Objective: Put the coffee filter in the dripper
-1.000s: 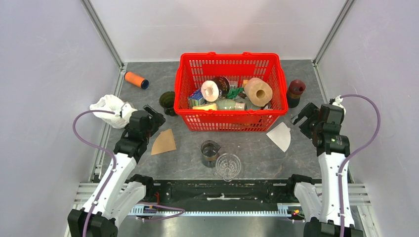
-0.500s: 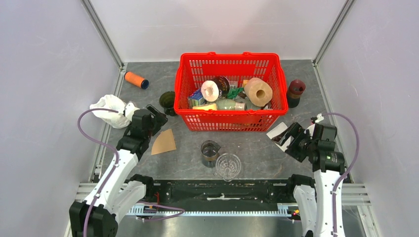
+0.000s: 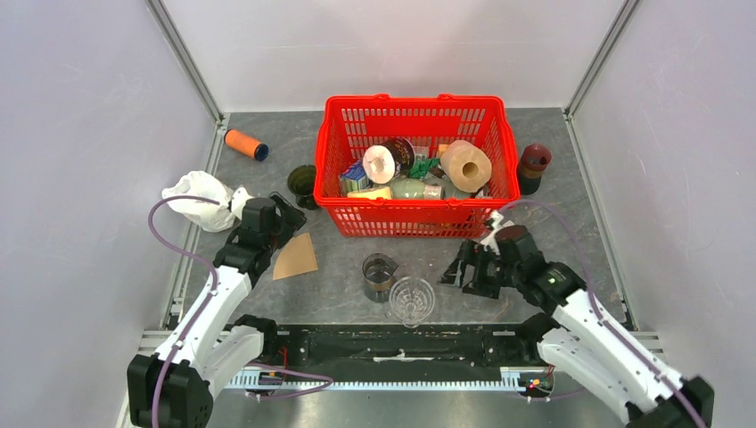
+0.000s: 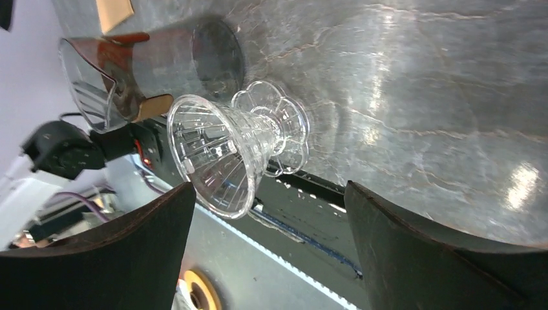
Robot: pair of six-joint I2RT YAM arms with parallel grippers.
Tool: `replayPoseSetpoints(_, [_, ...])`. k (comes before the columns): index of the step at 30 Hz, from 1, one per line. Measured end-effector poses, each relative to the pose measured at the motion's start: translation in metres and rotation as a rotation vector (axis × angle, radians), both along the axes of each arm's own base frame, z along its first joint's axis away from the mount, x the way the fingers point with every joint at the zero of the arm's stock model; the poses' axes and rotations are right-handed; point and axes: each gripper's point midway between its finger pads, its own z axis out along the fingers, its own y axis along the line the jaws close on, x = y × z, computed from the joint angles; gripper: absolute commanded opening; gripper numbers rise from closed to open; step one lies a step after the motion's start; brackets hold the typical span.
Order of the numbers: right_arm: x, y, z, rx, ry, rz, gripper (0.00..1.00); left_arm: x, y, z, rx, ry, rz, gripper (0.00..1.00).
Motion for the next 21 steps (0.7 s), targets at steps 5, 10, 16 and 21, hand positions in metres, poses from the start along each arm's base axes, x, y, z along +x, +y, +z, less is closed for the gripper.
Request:
replayPoseSetpoints(5, [-0.008,0.029,-0.018,-0.089,-0.008,0.107,0.89,-0.004,0.0,-0.008,0.003,0.019,-0.001,0.96])
replayPoseSetpoints(10, [-0.007,0.042,-0.034,-0.186,-0.044,0.14,0.84,-0.007,-0.002,-0.013,-0.006,0.036,-0.016,0.96])
replayPoseSetpoints(16, [-0.001,0.051,-0.046,-0.257,-0.089,0.15,0.72,-0.014,-0.01,-0.024,-0.032,0.064,-0.052,0.96])
replayPoseSetpoints(21, [0.003,0.055,-0.048,-0.289,-0.11,0.149,0.55,-0.016,-0.014,-0.028,-0.047,0.077,-0.073,0.96])
